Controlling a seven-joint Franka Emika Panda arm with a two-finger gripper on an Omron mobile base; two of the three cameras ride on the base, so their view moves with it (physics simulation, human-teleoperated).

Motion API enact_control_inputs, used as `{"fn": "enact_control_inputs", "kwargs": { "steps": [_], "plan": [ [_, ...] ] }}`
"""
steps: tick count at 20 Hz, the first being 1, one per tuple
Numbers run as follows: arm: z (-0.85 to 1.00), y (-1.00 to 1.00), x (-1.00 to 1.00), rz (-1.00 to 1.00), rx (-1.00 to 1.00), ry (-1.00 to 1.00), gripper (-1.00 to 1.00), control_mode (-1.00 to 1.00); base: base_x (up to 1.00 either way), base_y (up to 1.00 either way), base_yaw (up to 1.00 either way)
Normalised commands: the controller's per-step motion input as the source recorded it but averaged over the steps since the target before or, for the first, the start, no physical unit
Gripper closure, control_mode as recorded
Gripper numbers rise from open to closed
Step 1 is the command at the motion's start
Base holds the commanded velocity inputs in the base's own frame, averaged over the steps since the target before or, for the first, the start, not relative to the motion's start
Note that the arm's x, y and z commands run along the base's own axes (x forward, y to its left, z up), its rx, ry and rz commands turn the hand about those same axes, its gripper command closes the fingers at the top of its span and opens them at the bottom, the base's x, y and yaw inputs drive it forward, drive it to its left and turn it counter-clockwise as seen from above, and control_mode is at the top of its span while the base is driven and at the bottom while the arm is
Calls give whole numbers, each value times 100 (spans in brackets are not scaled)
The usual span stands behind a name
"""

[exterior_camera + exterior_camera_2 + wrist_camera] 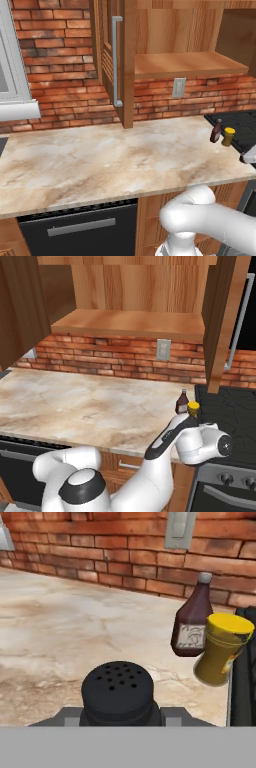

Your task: Collect the turmeric, ketchup, and shaker from the cabinet and place them next to the stove.

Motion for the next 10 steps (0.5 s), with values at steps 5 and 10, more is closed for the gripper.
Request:
{"fn": "enact_control_inputs", "kwargs": {
  "steps": [5, 10],
  "plan": [
    [-36, 9, 30, 8, 0, 6, 100, -100, 0, 0, 0],
    [-37, 0, 21, 10, 2, 0, 100, -100, 0, 0, 0]
  ]
}}
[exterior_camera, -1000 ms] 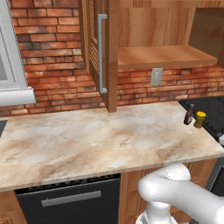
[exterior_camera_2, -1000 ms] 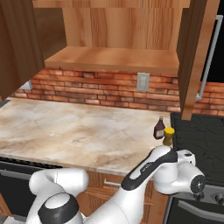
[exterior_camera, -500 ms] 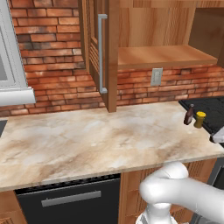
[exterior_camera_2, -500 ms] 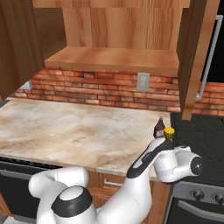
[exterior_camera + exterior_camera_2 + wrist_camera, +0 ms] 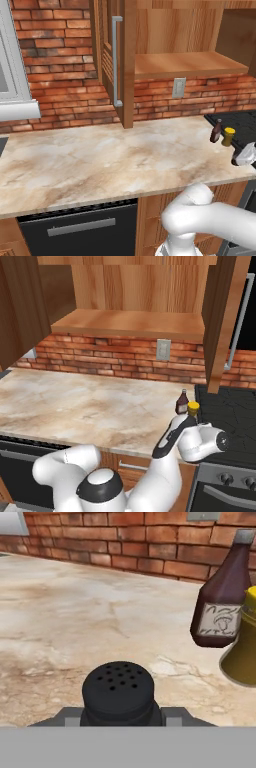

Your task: Collect the turmeric, ketchup, and shaker from the cabinet and place them next to the stove.

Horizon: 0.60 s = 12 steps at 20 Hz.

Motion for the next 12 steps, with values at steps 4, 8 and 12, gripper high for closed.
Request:
{"fn": "enact_control_inputs", "kwargs": {
  "steps": [4, 8, 12],
  "plan": [
    [-19, 0, 21, 6, 0, -2, 100, -100, 0, 0, 0],
    [-5, -13, 18, 2, 0, -5, 100, -100, 0, 0, 0],
    [-3, -23, 6, 0, 0, -1, 100, -100, 0, 0, 0]
  ]
}}
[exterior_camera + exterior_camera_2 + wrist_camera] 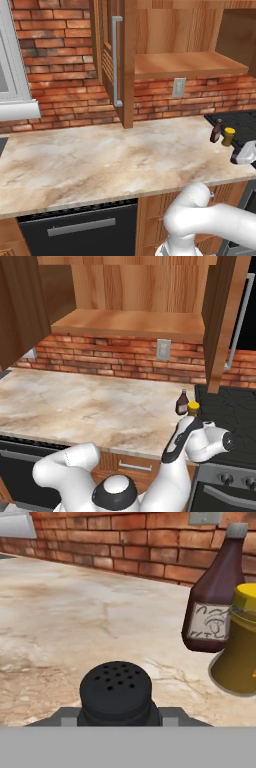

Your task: Collect the turmeric, ketchup, and shaker from the cabinet and place them next to the stove.

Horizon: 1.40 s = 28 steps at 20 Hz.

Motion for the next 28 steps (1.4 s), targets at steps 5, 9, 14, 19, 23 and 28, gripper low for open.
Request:
{"fn": "enact_control_inputs", "kwargs": {
  "steps": [5, 9, 14, 19, 23, 28],
  "plan": [
    [-7, -18, 0, 0, 0, 0, 100, -100, 0, 0, 0],
    [-10, -16, 6, 0, 0, 0, 100, -100, 0, 0, 0],
    [-13, -16, 9, 2, 0, 0, 100, -100, 0, 0, 0],
    [-21, -4, 3, 1, 0, 0, -100, -100, 0, 0, 0],
    [-3, 0, -10, 0, 0, -2, -100, -100, 0, 0, 0],
    [5, 0, -26, 0, 0, -1, -100, -100, 0, 0, 0]
  ]
}}
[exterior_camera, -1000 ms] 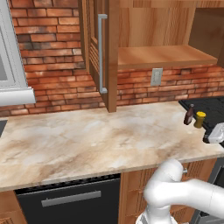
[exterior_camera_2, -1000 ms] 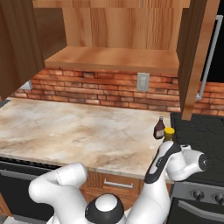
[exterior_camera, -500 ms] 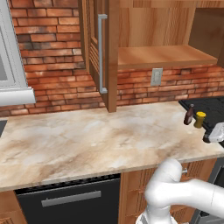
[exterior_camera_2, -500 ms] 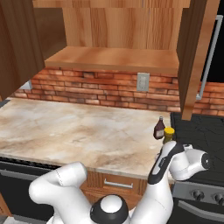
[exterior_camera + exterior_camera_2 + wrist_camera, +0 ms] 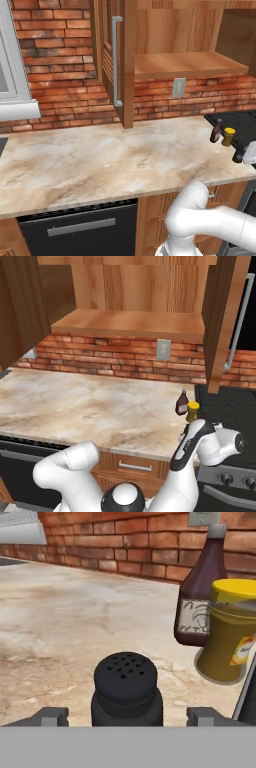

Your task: Collect the turmeric, ketchup, and shaker from the cabinet and place them next to the stove.

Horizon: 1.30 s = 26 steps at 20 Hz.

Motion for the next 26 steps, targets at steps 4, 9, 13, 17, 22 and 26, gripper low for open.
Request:
{"fn": "enact_control_inputs", "kwargs": {
  "steps": [4, 9, 13, 17, 22, 26],
  "plan": [
    [24, 0, -16, 0, 0, 0, -100, -100, 0, 0, 0],
    [48, 0, -4, 0, -2, -5, -100, -100, 0, 0, 0],
    [48, 0, -13, 0, -4, -4, -100, -100, 0, 0, 0],
    [43, 1, -32, 0, -5, -6, -100, -100, 0, 0, 0],
    [15, 51, -44, 0, -8, -2, -100, -100, 0, 0, 0],
    [0, 96, -36, 0, -11, 0, -100, -100, 0, 0, 0]
  ]
}}
